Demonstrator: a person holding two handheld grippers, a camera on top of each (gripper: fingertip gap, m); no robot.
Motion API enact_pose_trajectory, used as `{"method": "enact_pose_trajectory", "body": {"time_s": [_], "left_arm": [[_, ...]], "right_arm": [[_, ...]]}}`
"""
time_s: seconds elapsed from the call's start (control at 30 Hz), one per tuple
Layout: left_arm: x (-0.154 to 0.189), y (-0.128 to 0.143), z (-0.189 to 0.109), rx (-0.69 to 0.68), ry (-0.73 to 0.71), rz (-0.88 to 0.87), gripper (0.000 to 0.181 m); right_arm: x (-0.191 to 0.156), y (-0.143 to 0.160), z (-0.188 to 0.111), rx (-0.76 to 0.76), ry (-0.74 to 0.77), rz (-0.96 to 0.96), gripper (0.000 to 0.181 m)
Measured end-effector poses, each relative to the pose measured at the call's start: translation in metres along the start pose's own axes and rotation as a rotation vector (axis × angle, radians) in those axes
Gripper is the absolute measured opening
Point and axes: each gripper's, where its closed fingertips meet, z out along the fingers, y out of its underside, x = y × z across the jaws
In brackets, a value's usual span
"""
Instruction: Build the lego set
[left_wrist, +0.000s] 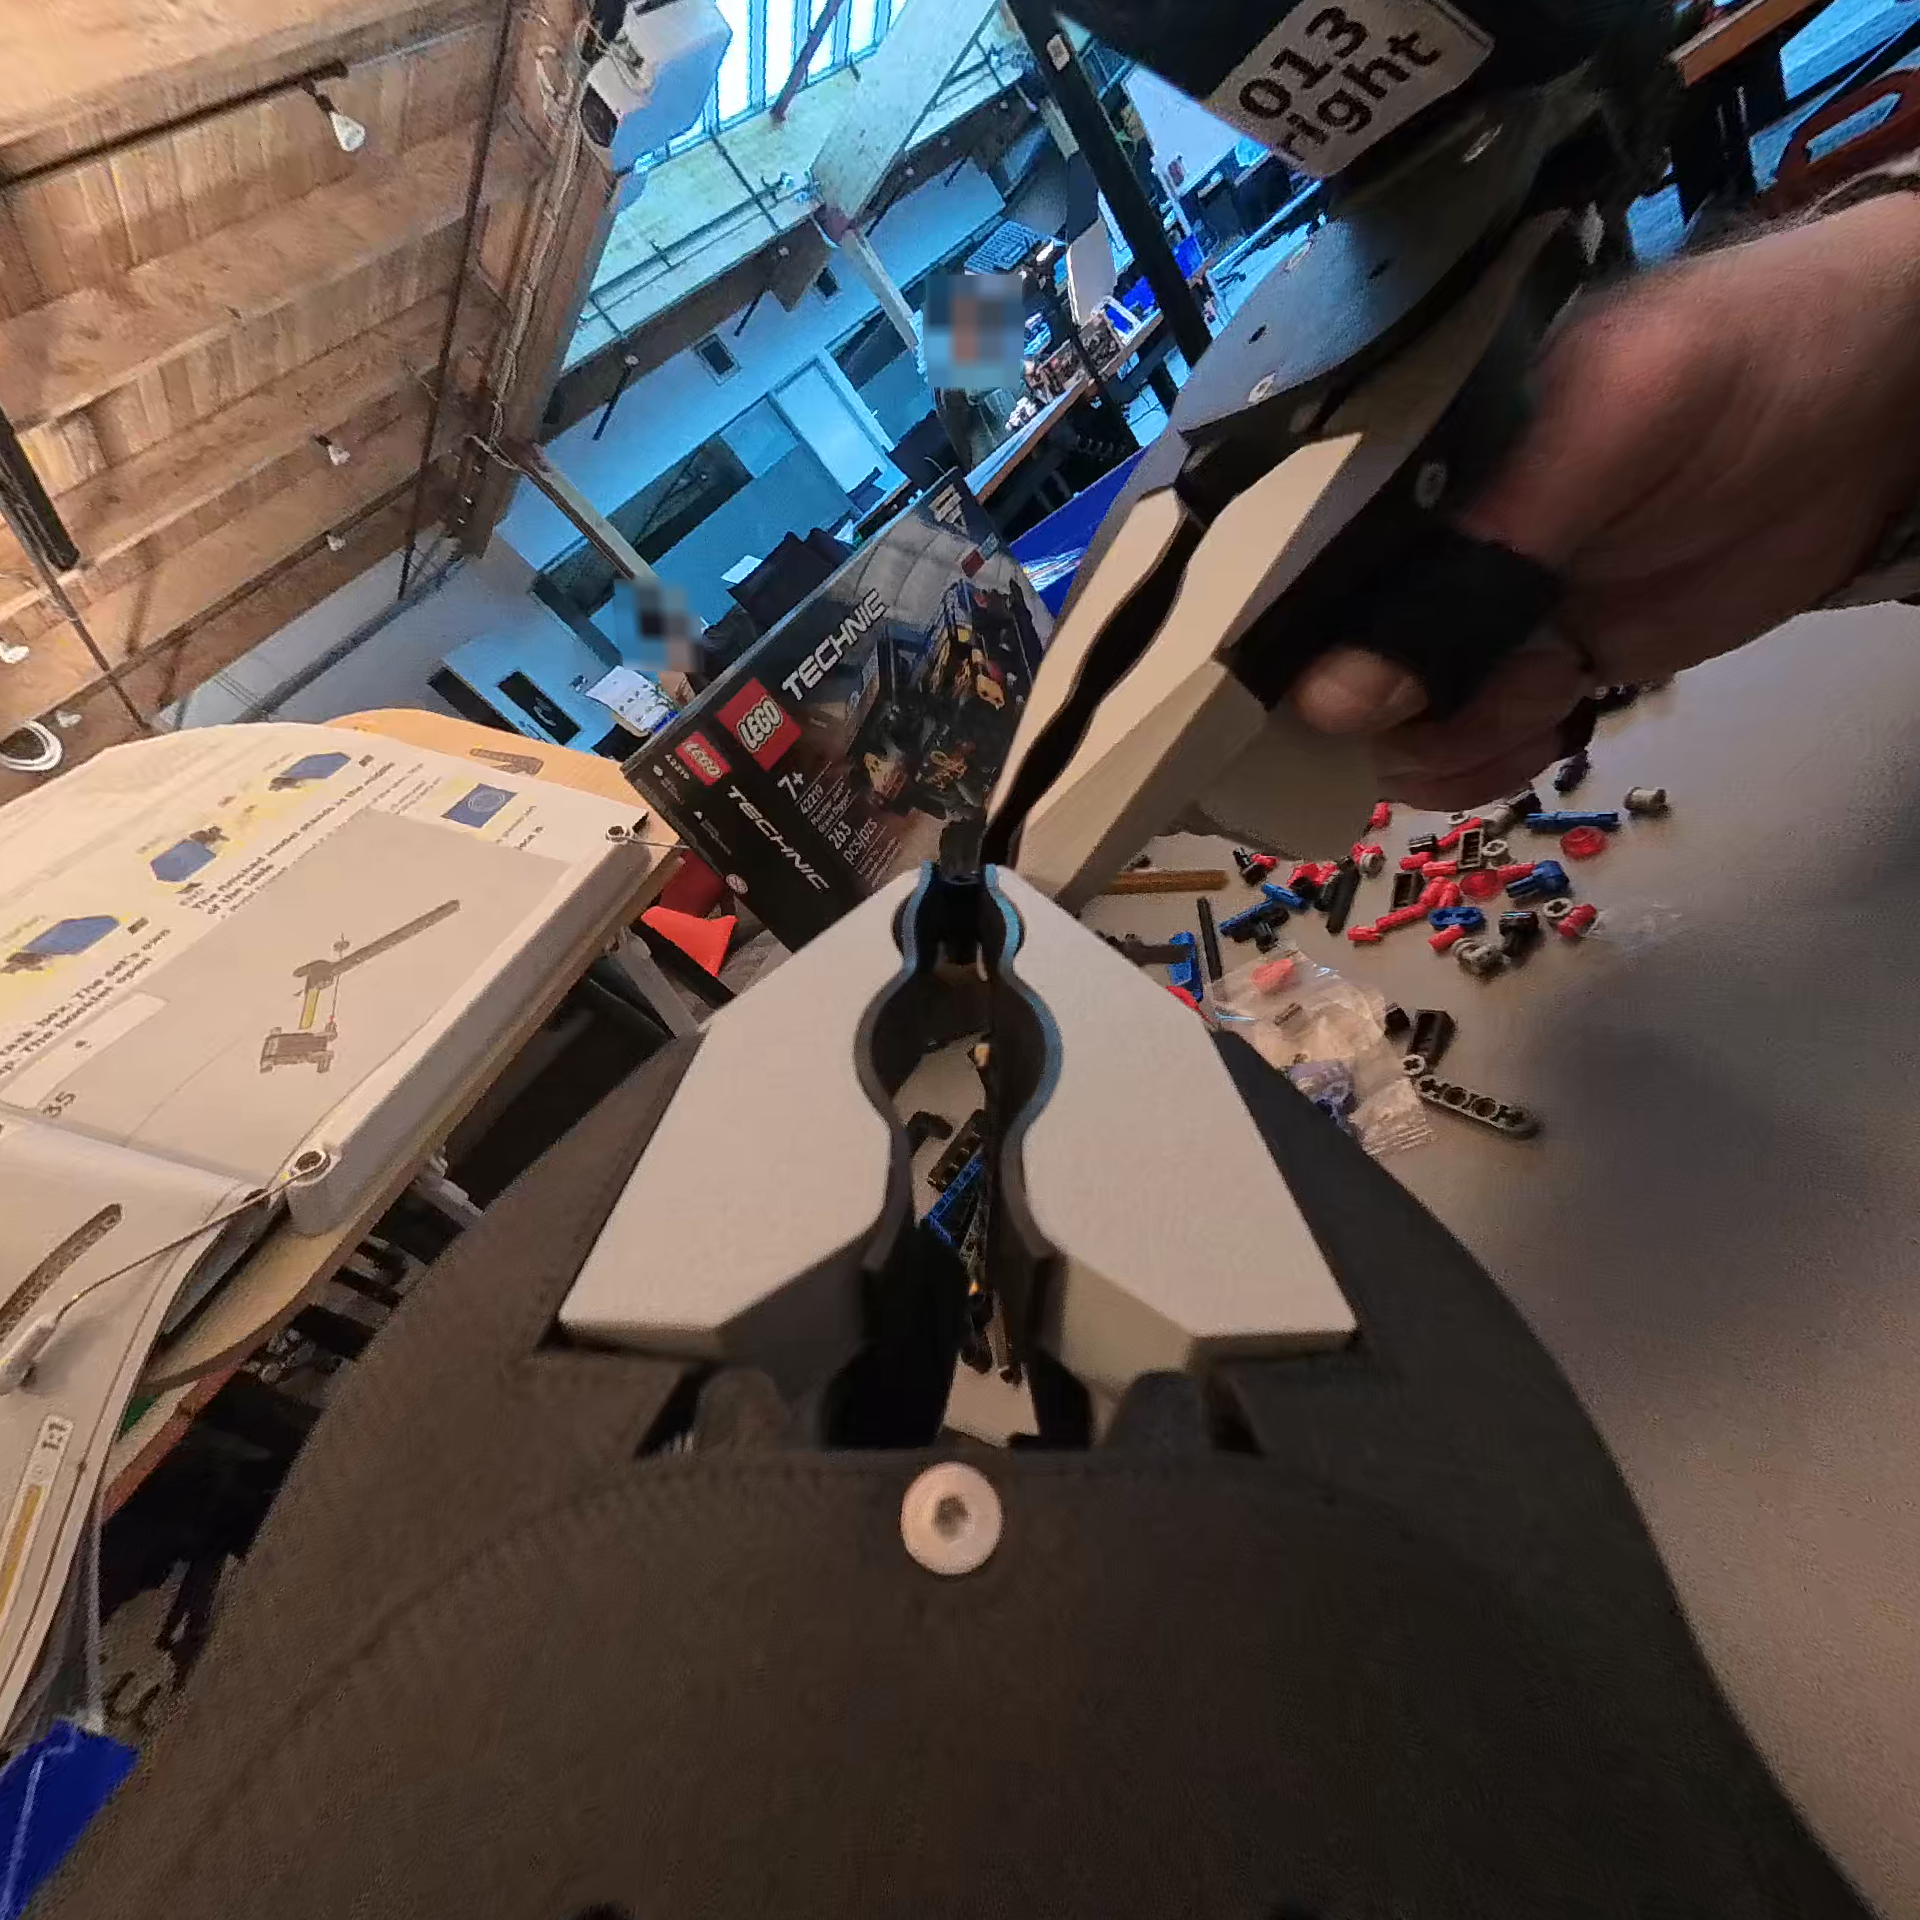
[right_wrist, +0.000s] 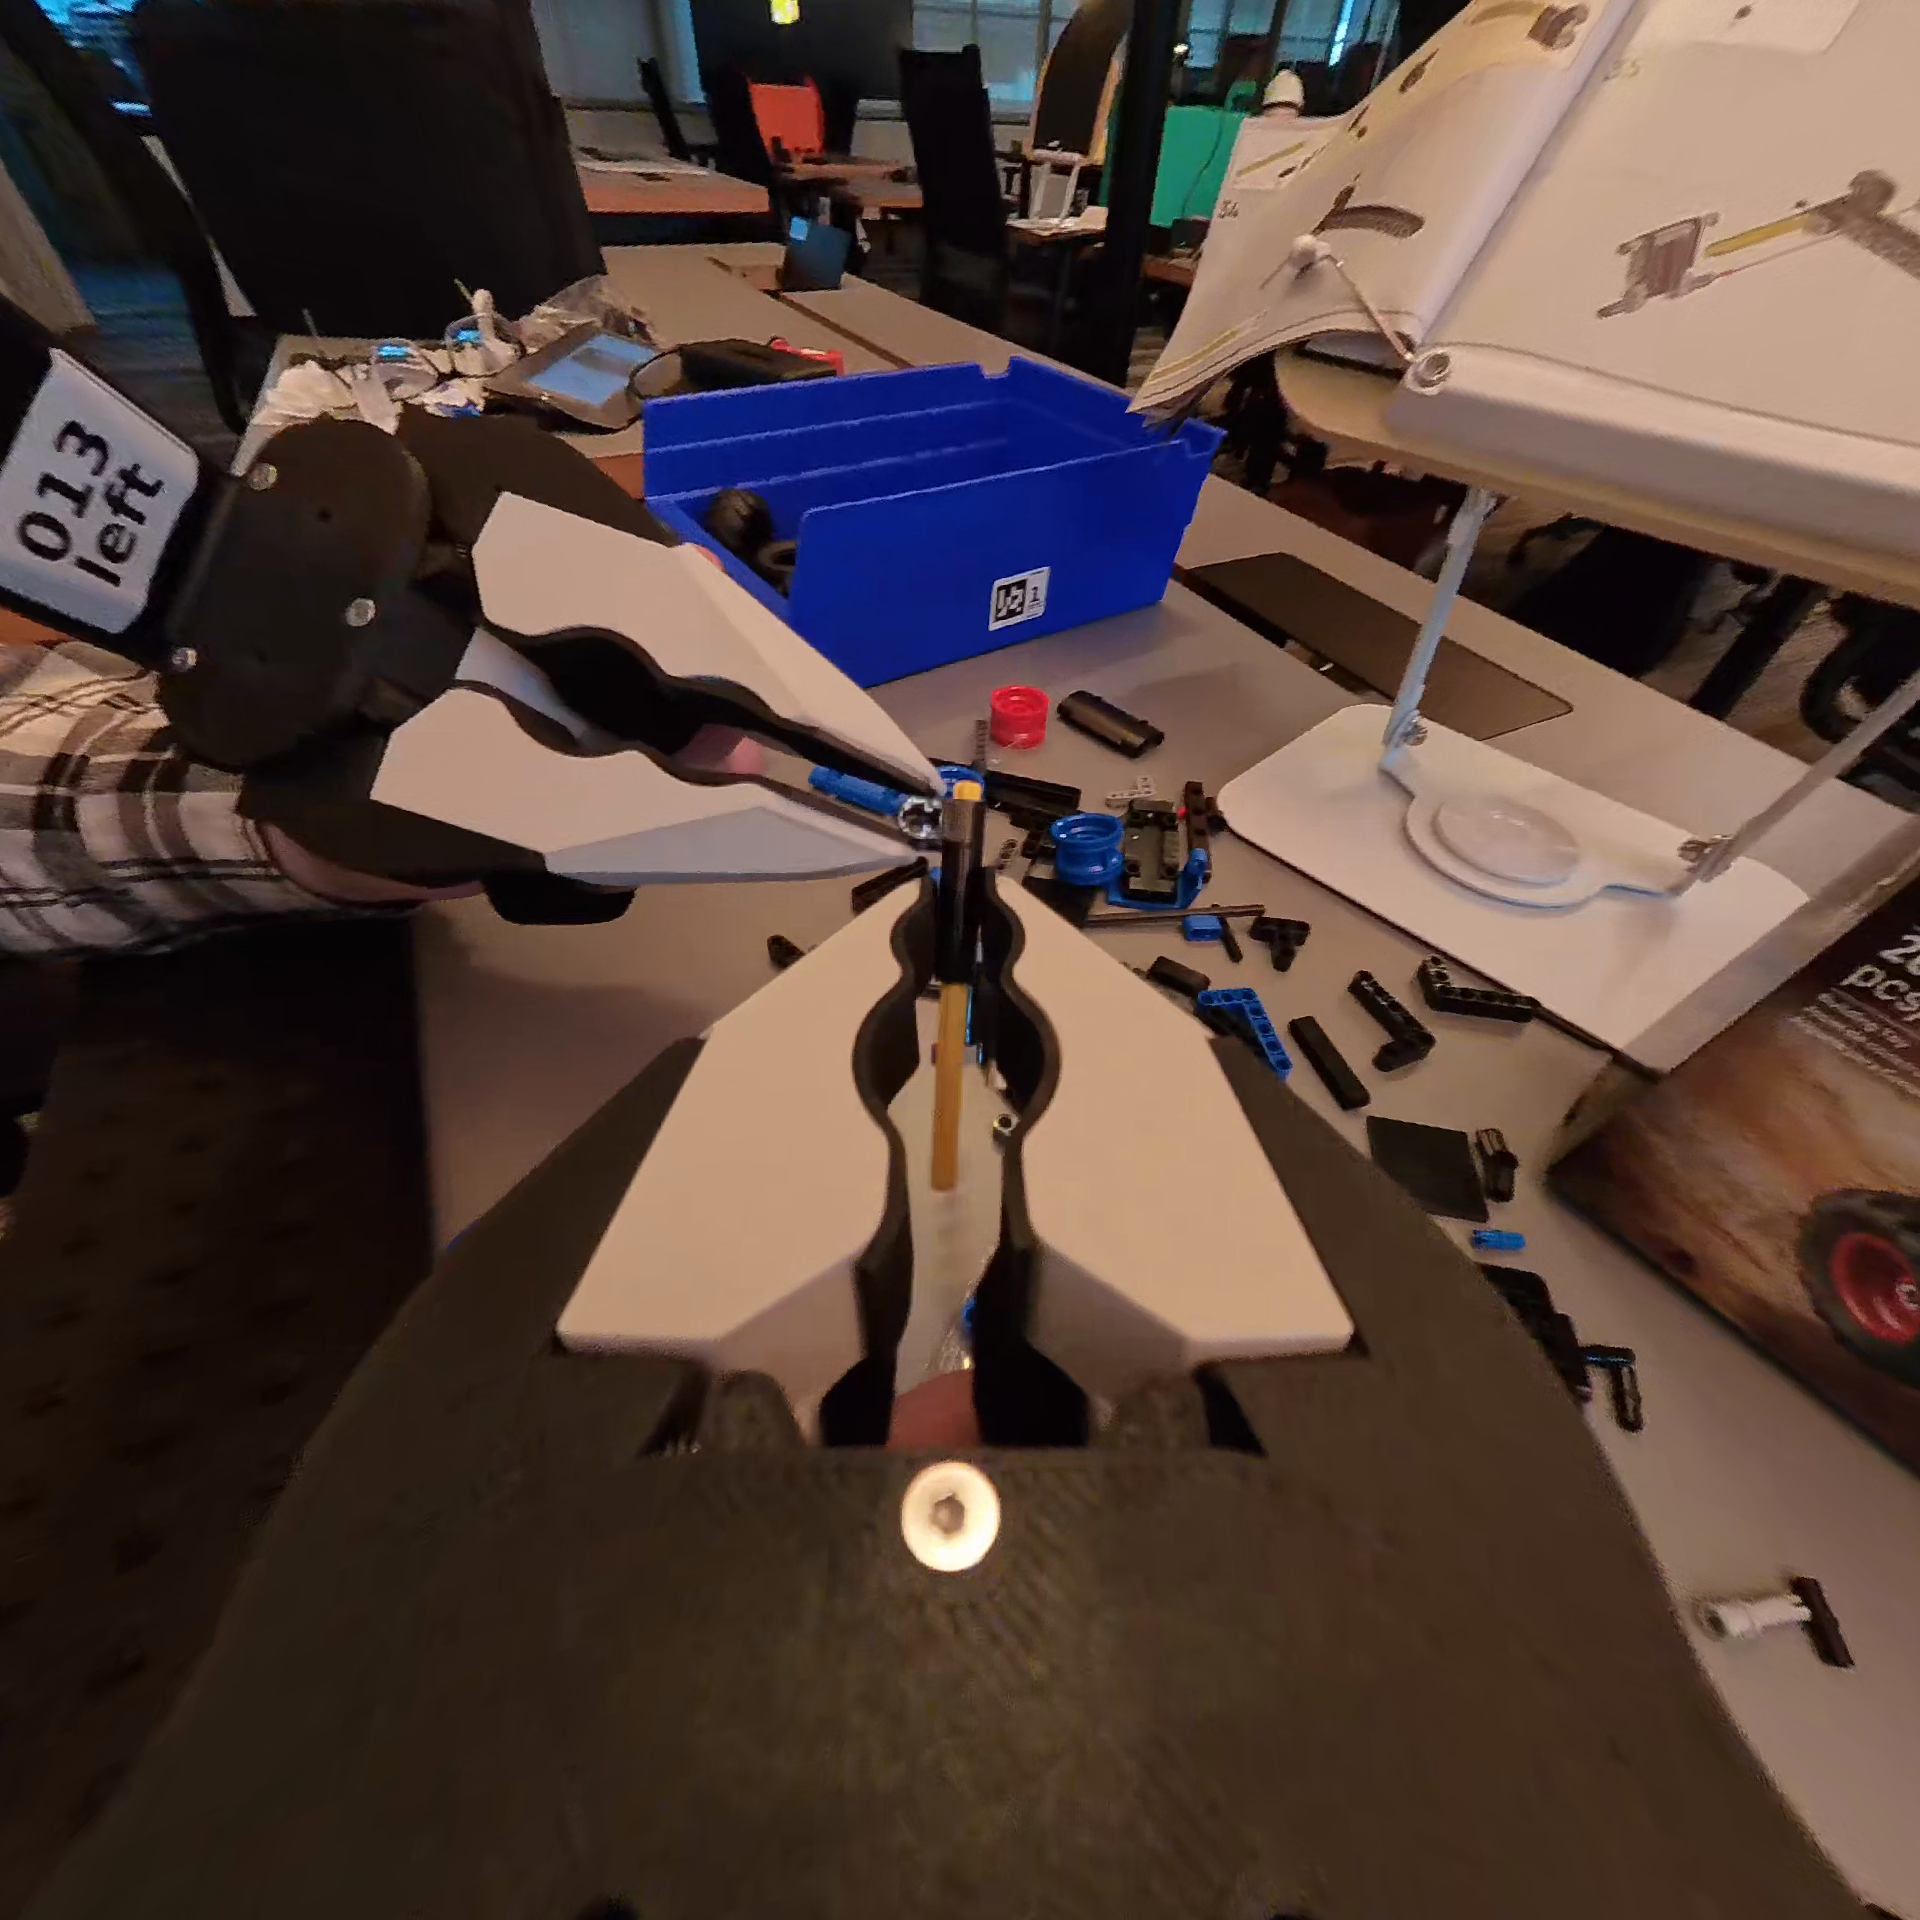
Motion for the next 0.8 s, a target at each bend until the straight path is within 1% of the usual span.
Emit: {"method": "enact_pose_trajectory", "body": {"time_s": [0.13,0.3,0.43,0.53,0.8], "left_arm": [[0.002,0.001,0.001,-0.013,-0.006,0.046,0.005],[0.002,0.004,0.002,-0.030,-0.014,0.069,0.005],[0.000,0.007,0.003,-0.063,-0.055,0.105,0.005],[-0.003,0.010,0.003,-0.117,-0.097,0.142,0.004],[-0.012,0.014,0.001,-0.182,-0.139,0.159,0.004]], "right_arm": [[0.003,0.001,0.001,0.001,0.039,-0.038,0.006],[0.006,0.003,0.003,-0.025,0.120,-0.149,0.006],[0.010,0.003,0.003,-0.043,0.176,-0.210,0.006],[0.012,0.003,0.005,-0.053,0.234,-0.256,0.005],[0.013,-0.001,0.011,-0.025,0.267,-0.218,0.006]]}}
